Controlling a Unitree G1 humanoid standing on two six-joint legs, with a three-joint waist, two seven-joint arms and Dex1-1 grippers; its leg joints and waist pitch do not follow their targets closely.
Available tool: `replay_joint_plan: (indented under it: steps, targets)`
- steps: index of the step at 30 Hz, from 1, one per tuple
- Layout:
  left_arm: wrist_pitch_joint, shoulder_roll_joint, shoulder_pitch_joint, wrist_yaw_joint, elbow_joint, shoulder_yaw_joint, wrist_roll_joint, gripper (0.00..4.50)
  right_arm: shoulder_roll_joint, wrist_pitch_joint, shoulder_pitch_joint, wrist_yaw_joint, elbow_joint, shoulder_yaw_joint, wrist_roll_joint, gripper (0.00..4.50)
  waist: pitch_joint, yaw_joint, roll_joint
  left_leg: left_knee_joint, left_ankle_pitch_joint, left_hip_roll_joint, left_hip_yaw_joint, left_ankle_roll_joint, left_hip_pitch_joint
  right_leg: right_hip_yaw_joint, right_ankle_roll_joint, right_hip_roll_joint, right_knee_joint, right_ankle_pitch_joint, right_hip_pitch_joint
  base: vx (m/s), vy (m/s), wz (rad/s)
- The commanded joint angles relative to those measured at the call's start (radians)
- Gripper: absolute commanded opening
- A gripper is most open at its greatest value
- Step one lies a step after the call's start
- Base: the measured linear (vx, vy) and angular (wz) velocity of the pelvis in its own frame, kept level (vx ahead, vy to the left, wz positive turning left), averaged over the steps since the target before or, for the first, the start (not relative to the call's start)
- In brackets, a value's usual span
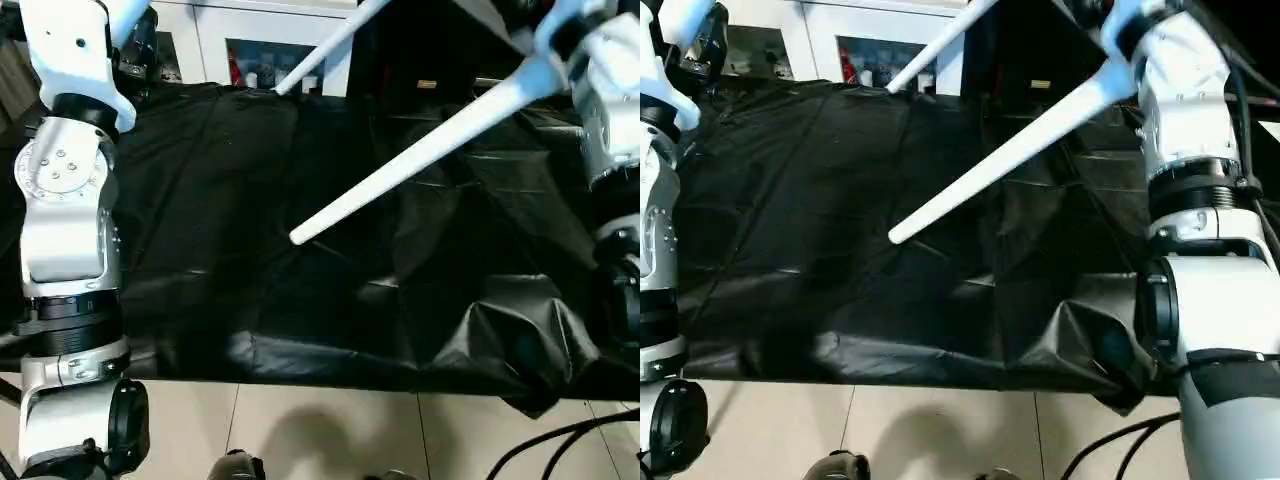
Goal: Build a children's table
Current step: Flip table
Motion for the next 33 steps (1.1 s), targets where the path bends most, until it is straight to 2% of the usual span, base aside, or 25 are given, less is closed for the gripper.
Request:
replay_joint_plan:
  steps: [1,2,5,8,11,14,16,18,19,21,22,23,26,28,29,30,31,32,33]
  targets:
    - [0.007,-0.034,-0.016,0.021,-0.040,-0.015,-0.063,2.60,0.031,-0.024,0.012,0.058,-0.024,0.032,0.001,3.40,-0.094,-0.003,-0.003,-0.059,-0.191,0.006,-0.002,0.034,0.046,0.005,-0.239,-0.011,-0.056,-0.040,0.047,0.000,0.000,0.00]
    - [0.011,-0.035,-0.017,0.020,-0.052,-0.019,-0.059,2.56,0.035,-0.039,0.016,0.066,-0.028,0.032,0.005,3.76,-0.094,-0.003,-0.002,-0.059,-0.200,0.006,-0.003,0.030,0.047,0.005,-0.236,-0.012,-0.057,-0.054,0.046,0.000,0.000,0.00]
    - [0.024,-0.037,-0.017,0.021,-0.065,-0.021,-0.055,2.53,0.036,-0.061,0.019,0.065,-0.034,0.033,0.007,3.84,-0.093,-0.004,-0.002,-0.061,-0.229,0.008,-0.003,0.013,0.049,0.005,-0.226,-0.013,-0.060,-0.091,0.043,0.000,0.000,0.00]
    - [0.032,-0.033,-0.017,0.019,-0.074,-0.027,-0.046,2.50,0.051,-0.131,0.029,0.080,-0.058,0.023,0.036,4.20,-0.093,-0.004,-0.001,-0.061,-0.234,0.007,-0.004,0.008,0.048,0.005,-0.218,-0.013,-0.061,-0.099,0.042,0.000,0.000,0.00]
    - [0.044,-0.035,-0.013,0.022,-0.083,-0.032,-0.046,2.48,0.074,-0.212,0.048,0.091,-0.102,0.010,0.063,4.39,-0.097,-0.002,-0.002,-0.060,-0.202,0.008,-0.004,0.024,0.047,0.005,-0.215,-0.015,-0.056,-0.053,0.044,0.000,0.000,0.00]
    - [0.052,-0.035,-0.009,0.023,-0.089,-0.033,-0.046,2.45,0.089,-0.253,0.062,0.106,-0.129,0.011,0.071,4.50,-0.098,0.000,-0.003,-0.057,-0.166,0.006,-0.003,0.043,0.045,0.004,-0.228,-0.012,-0.051,-0.010,0.047,0.000,0.000,0.00]
    - [0.061,-0.034,-0.006,0.025,-0.094,-0.036,-0.044,2.43,0.101,-0.303,0.075,0.098,-0.159,0.016,0.073,4.50,-0.097,0.001,-0.003,-0.057,-0.173,0.007,-0.003,0.045,0.046,0.005,-0.226,-0.014,-0.052,-0.022,0.046,0.000,0.000,0.00]
    - [0.068,-0.033,-0.004,0.024,-0.098,-0.036,-0.045,2.41,0.136,-0.303,0.104,0.141,-0.242,0.028,0.127,4.50,-0.098,0.000,0.000,-0.058,-0.177,0.008,-0.005,0.051,0.047,0.004,-0.226,-0.013,-0.052,-0.024,0.046,0.000,0.000,0.00]
    - [0.068,-0.033,-0.004,0.024,-0.098,-0.036,-0.045,2.40,0.138,-0.302,0.105,0.143,-0.245,0.029,0.129,4.50,-0.097,0.000,0.000,-0.060,-0.181,0.009,-0.005,0.055,0.047,0.005,-0.223,-0.013,-0.053,-0.024,0.046,0.000,0.000,0.00]
    - [0.073,-0.030,-0.004,0.021,-0.096,-0.034,-0.045,2.39,0.172,-0.252,0.153,0.206,-0.352,0.069,0.177,4.50,-0.097,0.000,0.005,-0.062,-0.193,0.011,-0.007,0.055,0.050,0.005,-0.221,-0.013,-0.055,-0.034,0.044,0.000,0.000,0.00]
    - [0.073,-0.027,-0.004,0.020,-0.091,-0.033,-0.044,2.37,0.193,-0.190,0.201,0.236,-0.444,0.114,0.200,4.50,-0.098,0.002,0.006,-0.063,-0.182,0.011,-0.009,0.052,0.049,0.005,-0.218,-0.013,-0.052,-0.018,0.047,0.000,0.000,0.00]
    - [0.073,-0.027,-0.004,0.020,-0.091,-0.033,-0.044,2.37,0.193,-0.190,0.201,0.236,-0.444,0.114,0.200,4.50,-0.097,0.003,0.006,-0.065,-0.172,0.010,-0.010,0.051,0.049,0.005,-0.215,-0.010,-0.053,-0.008,0.048,0.000,0.000,0.00]
    - [0.073,-0.028,-0.004,0.021,-0.082,-0.033,-0.043,2.35,0.229,-0.028,0.367,0.279,-0.645,0.243,0.243,4.50,-0.098,0.006,0.011,-0.068,-0.152,0.009,-0.011,0.038,0.051,0.005,-0.212,-0.008,-0.051,0.030,0.050,0.000,0.000,0.00]
    - [0.074,-0.028,-0.004,0.022,-0.079,-0.035,-0.042,2.35,0.236,0.009,0.444,0.277,-0.680,0.284,0.236,4.50,-0.097,0.005,0.013,-0.074,-0.210,0.010,-0.012,0.009,0.053,0.005,-0.202,-0.013,-0.060,-0.032,0.047,0.000,0.000,0.00]
    - [0.074,-0.028,-0.005,0.023,-0.078,-0.035,-0.042,2.34,0.239,0.014,0.453,0.272,-0.680,0.283,0.235,4.50,-0.097,0.004,0.012,-0.074,-0.221,0.010,-0.013,0.001,0.053,0.006,-0.202,-0.014,-0.060,-0.046,0.046,0.000,0.000,0.00]
    - [0.074,-0.027,-0.005,0.024,-0.075,-0.037,-0.042,2.34,0.255,0.042,0.502,0.247,-0.681,0.282,0.232,4.50,-0.096,0.005,0.014,-0.076,-0.240,0.010,-0.011,-0.011,0.056,0.007,-0.201,-0.014,-0.064,-0.071,0.043,0.000,0.000,0.00]
    - [0.079,-0.019,-0.003,0.028,-0.065,-0.039,-0.038,2.33,0.291,0.148,0.624,0.183,-0.673,0.246,0.268,4.50,-0.095,0.003,0.014,-0.077,-0.247,0.008,-0.013,-0.022,0.054,0.009,-0.195,-0.012,-0.065,-0.084,0.044,0.000,0.000,0.00]
    - [0.079,-0.019,-0.003,0.028,-0.065,-0.039,-0.038,2.33,0.291,0.148,0.624,0.183,-0.673,0.246,0.268,4.50,-0.092,0.006,0.018,-0.080,-0.261,0.009,-0.011,-0.024,0.058,0.011,-0.190,-0.013,-0.070,-0.099,0.038,0.000,0.000,0.00]
    - [0.080,-0.018,-0.003,0.030,-0.062,-0.038,-0.038,2.33,0.297,0.151,0.669,0.157,-0.660,0.230,0.254,4.50,-0.093,0.001,0.015,-0.085,-0.293,0.008,-0.017,-0.040,0.055,0.008,-0.184,-0.014,-0.070,-0.133,0.043,0.000,0.000,0.00]
